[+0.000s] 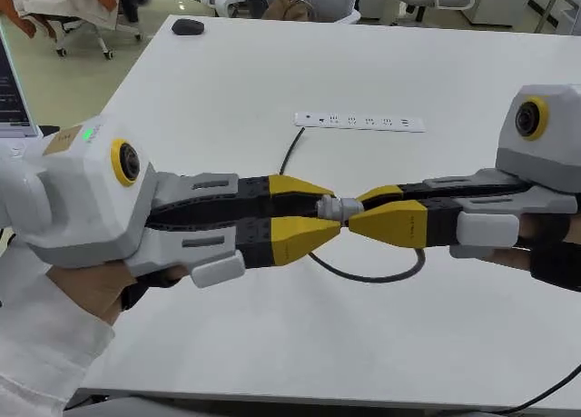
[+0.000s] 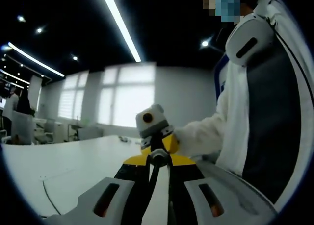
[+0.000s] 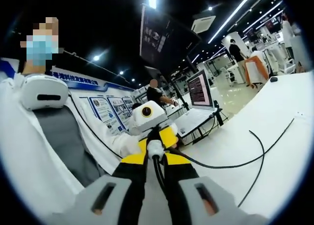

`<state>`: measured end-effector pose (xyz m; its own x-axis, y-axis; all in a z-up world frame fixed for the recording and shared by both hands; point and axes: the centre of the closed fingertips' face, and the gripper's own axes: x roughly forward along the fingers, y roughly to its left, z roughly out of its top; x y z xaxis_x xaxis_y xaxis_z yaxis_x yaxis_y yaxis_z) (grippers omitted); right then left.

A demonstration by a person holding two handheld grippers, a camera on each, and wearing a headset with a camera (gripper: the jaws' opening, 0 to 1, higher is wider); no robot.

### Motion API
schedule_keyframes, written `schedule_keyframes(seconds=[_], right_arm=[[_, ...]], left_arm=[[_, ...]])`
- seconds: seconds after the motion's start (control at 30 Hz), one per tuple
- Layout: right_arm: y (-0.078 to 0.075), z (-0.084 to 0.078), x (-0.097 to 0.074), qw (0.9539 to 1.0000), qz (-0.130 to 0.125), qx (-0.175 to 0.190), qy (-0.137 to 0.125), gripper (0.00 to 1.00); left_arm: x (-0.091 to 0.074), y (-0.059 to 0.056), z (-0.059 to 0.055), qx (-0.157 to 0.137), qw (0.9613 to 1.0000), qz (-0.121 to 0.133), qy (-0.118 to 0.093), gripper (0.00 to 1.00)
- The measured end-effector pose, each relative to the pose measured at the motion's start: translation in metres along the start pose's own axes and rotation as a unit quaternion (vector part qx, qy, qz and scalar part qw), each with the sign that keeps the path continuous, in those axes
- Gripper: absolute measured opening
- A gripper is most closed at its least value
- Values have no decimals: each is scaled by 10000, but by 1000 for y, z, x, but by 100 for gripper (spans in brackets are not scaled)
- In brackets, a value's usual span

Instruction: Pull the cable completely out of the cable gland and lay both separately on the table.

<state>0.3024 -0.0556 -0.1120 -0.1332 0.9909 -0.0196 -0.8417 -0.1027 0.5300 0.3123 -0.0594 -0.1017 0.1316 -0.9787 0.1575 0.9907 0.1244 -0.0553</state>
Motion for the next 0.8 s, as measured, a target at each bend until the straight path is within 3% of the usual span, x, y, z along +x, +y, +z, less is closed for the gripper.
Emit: schedule_keyframes(seconds=[0.17,0.2,0.37,0.43,0.5,0.57,0.6,0.8], right_arm=[[3,1,3,9995,85,307,-39,11],[2,0,4,9987,55,515,-33,11],[-4,2,6,9993,-160,337,-47,10],[-5,2,7,9994,-236,238,-24,9],[-4,3,7,9993,-325,-185,-25,9],[-2,3,7,9993,-348,-162,-30,8],[-2,2,7,9990,-393,-223,-24,8],[-4,-3,4,9973,-504,-541,19,7]], left_arm=[[2,-3,2,249,9996,-41,90,16],[2,-2,1,266,9995,-7,152,16],[-2,8,-3,-216,9995,224,51,15],[-3,9,-4,-434,9987,251,14,15],[-3,9,-3,-561,9981,236,-47,15],[-3,9,-2,-729,9970,253,-69,15],[-3,9,-4,-897,9956,254,-47,15],[-3,8,-11,-1171,9929,177,77,14]])
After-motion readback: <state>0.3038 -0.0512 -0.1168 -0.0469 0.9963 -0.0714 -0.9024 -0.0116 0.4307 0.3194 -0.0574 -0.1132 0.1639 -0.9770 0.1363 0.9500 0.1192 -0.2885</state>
